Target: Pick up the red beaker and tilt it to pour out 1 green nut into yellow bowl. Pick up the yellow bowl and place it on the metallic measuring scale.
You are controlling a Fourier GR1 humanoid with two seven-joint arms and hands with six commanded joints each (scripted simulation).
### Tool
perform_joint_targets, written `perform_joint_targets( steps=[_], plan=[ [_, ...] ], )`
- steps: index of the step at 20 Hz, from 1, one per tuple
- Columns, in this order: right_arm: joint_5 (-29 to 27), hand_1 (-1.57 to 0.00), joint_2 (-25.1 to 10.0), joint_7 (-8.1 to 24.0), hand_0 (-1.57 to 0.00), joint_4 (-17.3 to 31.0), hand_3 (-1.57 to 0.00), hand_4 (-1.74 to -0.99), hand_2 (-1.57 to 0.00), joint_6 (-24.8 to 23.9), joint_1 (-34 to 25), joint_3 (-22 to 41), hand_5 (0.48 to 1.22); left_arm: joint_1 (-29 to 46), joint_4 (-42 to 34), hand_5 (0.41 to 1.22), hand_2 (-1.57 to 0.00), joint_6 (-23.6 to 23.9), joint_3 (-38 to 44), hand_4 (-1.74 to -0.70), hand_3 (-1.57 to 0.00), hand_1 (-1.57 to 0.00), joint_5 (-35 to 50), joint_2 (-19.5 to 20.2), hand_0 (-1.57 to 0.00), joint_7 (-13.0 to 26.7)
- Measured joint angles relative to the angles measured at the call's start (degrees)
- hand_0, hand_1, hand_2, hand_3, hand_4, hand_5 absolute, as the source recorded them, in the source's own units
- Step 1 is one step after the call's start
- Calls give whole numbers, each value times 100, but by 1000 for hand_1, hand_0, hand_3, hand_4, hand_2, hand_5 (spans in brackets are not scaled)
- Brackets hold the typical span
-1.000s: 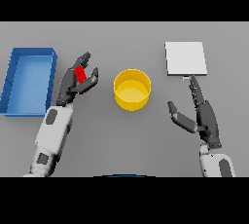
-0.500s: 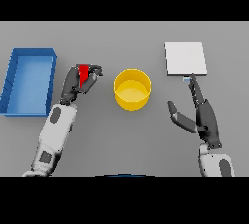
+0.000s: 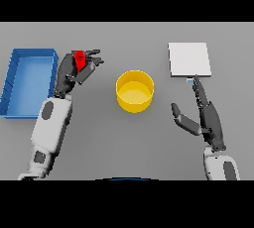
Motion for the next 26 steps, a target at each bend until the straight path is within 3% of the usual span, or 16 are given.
perform_joint_targets(
  steps=[5, 9, 22, 23, 26],
  plan=[
    [150, 1, -72, -203, 1, -59, 1, -1219, 1, -72, 99, 14, 661, -168, 36, 1139, -1558, -65, -194, -1724, -1553, -1557, -201, 275, -1556, 205],
    [278, 1, -63, -15, 1, -28, 1, -1199, 1, -137, 5, 51, 658, -370, 56, 1124, -1566, -144, -559, -1734, -1563, -1565, -687, 674, -1565, 389],
    [167, 1, -4, 125, 1, -188, 1, -1187, 1, -14, 106, 109, 676, -1649, 126, 1197, -1571, -919, -3051, -1741, -1571, -1571, -3241, 1466, -1571, 1531],
    [162, 1, 10, 174, 1, -180, 1, -1191, 1, -30, 86, 98, 675, -1797, 210, 1202, -1571, -1046, -3210, -1689, -1571, -1571, -3397, 1464, -1571, 1629],
    [112, 1, 61, 323, 1, -63, 1, -1195, 1, -39, -39, 66, 671, -2184, 457, 1211, -1571, -1467, -3752, -1710, -1383, -1571, -3852, 1549, -1571, 1551]
  ],
)
